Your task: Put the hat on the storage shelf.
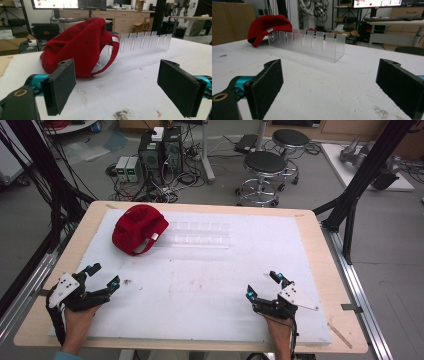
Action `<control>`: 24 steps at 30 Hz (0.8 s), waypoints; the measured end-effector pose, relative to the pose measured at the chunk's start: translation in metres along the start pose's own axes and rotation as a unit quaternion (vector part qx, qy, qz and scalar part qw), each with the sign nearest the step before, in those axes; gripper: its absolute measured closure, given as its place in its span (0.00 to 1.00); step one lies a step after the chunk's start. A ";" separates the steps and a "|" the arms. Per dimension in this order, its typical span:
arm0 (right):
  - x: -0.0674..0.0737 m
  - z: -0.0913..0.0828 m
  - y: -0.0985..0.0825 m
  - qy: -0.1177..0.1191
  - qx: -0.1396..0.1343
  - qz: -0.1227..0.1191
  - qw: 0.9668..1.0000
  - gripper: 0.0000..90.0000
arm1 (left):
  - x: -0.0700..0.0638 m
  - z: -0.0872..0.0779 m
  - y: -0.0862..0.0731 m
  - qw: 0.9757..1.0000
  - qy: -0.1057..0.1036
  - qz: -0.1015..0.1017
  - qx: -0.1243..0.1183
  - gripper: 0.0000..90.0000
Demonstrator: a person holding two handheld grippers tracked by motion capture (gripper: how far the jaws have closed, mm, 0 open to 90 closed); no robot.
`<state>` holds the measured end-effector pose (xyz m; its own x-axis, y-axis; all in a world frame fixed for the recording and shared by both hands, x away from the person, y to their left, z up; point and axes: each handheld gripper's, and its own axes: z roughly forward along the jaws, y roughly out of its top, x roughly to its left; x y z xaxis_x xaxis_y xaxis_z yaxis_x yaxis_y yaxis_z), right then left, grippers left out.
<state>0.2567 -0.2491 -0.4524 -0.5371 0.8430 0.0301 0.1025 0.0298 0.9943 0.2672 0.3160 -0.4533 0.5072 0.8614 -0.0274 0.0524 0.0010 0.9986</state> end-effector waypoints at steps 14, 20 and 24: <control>0.000 0.000 0.000 -0.001 -0.001 -0.003 1.000 0.07 | 0.001 0.005 0.002 1.000 0.005 -0.008 0.026 0.17; 0.001 0.000 0.000 -0.002 0.000 -0.002 1.000 0.07 | 0.000 0.005 0.002 1.000 0.003 -0.003 0.026 0.17; 0.000 0.000 0.000 -0.002 0.000 -0.002 1.000 0.07 | 0.000 0.005 0.002 1.000 0.001 -0.001 0.027 0.17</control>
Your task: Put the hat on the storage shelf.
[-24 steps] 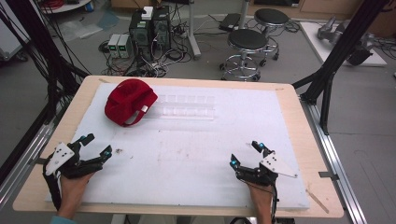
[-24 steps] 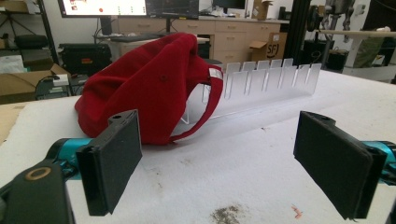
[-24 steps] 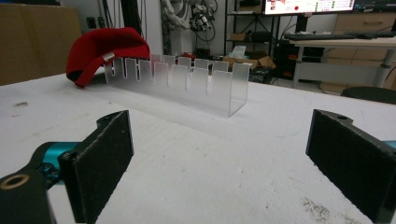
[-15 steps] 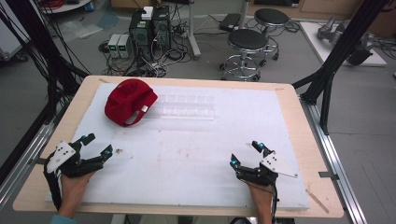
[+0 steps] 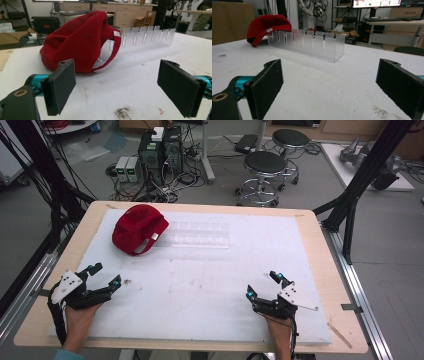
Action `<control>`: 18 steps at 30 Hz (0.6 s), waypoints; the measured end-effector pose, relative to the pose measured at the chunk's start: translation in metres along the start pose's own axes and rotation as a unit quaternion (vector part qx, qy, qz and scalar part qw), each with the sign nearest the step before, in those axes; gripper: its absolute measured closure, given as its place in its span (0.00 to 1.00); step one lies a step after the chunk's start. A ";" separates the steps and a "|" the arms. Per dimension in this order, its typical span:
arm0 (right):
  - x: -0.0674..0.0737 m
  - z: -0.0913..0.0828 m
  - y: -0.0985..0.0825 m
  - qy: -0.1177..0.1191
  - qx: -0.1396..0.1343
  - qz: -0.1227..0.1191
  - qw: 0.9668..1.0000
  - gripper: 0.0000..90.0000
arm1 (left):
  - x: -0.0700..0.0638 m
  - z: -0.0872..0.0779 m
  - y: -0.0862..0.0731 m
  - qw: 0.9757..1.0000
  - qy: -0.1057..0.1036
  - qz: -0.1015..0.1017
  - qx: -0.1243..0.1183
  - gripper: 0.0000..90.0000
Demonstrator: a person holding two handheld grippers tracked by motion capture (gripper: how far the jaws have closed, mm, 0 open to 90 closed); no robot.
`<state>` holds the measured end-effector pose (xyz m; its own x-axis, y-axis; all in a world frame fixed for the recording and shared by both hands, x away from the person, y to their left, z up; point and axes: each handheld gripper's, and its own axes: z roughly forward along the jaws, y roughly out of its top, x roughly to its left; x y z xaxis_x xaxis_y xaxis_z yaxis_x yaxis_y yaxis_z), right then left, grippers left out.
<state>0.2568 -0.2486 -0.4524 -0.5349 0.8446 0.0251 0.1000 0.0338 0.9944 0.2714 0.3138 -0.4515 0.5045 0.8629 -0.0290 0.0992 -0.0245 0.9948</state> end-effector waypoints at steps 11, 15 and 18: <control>0.001 0.001 0.000 0.000 0.005 -0.005 1.000 0.07 | -0.001 0.001 0.006 1.000 -0.009 -0.005 0.010 0.17; 0.000 0.001 0.000 0.001 0.003 -0.006 1.000 0.07 | -0.001 0.003 0.017 1.000 -0.011 0.004 0.022 0.17; 0.000 0.001 0.000 0.002 0.005 -0.006 1.000 0.07 | 0.002 0.005 0.032 1.000 -0.015 0.000 0.022 0.17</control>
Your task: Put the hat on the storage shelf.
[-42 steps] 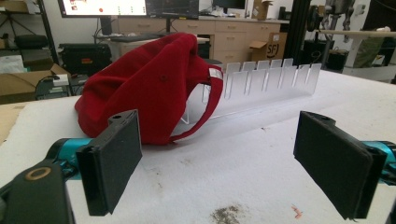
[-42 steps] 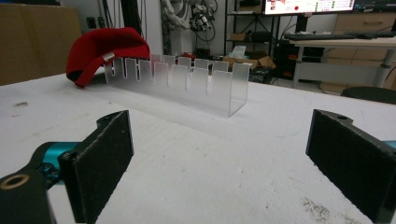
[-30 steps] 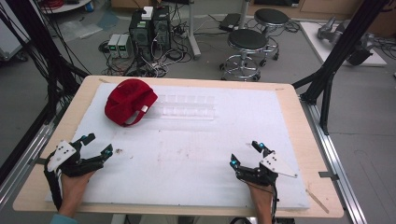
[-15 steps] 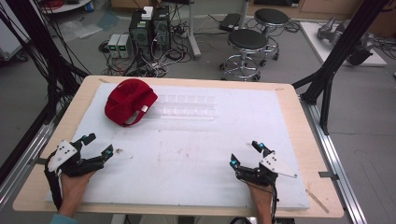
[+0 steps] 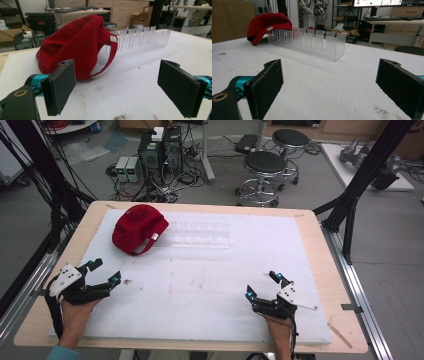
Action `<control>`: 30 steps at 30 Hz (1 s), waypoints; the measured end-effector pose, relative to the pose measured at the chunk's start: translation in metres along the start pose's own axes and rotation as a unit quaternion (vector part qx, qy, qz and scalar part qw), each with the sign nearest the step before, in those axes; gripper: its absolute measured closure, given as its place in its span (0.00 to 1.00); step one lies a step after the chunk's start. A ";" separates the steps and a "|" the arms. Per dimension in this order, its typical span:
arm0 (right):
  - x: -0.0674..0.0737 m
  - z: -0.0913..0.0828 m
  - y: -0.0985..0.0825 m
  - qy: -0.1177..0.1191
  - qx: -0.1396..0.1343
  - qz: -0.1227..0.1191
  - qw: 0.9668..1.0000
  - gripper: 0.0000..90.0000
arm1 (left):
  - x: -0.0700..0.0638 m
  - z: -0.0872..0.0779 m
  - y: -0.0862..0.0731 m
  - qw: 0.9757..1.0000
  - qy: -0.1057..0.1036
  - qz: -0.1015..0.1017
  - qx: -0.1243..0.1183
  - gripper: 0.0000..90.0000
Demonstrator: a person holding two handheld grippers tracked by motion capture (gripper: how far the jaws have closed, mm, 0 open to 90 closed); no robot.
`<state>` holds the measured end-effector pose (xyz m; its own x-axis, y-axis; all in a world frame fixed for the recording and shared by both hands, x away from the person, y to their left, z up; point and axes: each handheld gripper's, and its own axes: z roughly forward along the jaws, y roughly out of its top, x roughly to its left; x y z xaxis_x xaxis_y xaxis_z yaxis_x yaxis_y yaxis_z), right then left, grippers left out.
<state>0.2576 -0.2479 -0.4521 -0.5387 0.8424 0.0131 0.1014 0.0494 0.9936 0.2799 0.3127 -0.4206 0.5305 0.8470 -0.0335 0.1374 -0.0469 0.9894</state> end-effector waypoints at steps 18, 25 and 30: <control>-0.001 0.000 0.000 0.002 0.003 0.007 1.000 0.07 | 0.021 0.034 0.073 0.997 -0.002 0.016 0.070 0.17; -0.001 0.000 0.000 0.001 0.003 0.006 1.000 0.07 | 0.030 0.051 0.096 0.996 0.006 0.026 0.090 0.17; 0.000 0.000 0.000 0.000 0.003 0.005 1.000 0.07 | 0.038 0.063 0.112 0.994 0.006 0.025 0.108 0.17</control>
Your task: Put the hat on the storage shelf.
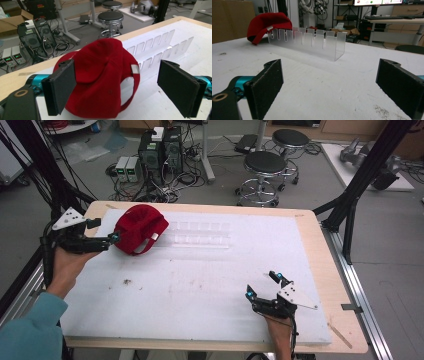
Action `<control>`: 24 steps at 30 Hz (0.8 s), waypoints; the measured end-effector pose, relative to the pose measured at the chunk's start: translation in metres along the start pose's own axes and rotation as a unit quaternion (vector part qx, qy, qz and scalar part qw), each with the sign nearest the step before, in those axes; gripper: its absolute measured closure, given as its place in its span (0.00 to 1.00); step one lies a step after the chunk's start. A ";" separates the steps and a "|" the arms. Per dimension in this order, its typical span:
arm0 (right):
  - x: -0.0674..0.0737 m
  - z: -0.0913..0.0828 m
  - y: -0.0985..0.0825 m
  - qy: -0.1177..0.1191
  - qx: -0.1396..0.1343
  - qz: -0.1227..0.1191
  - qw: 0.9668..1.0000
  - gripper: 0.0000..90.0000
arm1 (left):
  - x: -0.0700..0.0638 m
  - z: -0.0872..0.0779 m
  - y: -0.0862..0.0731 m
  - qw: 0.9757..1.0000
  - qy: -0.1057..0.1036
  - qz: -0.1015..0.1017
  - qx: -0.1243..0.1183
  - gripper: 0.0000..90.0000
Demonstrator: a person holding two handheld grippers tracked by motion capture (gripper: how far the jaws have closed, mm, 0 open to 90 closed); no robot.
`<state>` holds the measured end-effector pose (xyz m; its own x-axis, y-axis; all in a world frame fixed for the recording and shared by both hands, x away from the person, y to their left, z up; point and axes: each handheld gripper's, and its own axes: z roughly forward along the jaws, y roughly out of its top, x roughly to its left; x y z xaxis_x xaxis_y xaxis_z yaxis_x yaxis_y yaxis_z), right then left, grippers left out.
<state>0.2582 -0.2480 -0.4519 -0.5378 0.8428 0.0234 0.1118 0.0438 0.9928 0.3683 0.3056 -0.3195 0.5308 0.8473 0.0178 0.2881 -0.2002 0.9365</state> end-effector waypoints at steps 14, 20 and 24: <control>0.000 0.000 0.000 0.000 0.000 -0.001 1.000 0.07 | 0.004 0.057 0.010 0.996 0.003 0.020 0.087 0.22; 0.000 0.000 0.000 -0.003 0.000 -0.002 1.000 0.07 | 0.003 0.078 0.000 0.992 0.007 0.028 0.120 0.25; 0.000 0.000 0.000 -0.002 -0.001 -0.004 1.000 0.07 | 0.001 0.090 -0.007 0.988 0.010 0.024 0.149 0.29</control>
<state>0.2581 -0.2476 -0.4520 -0.5356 0.8443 0.0146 0.1053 0.0496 0.9932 0.4384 0.2640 -0.3579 0.5351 0.8419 0.0698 0.4867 -0.3748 0.7891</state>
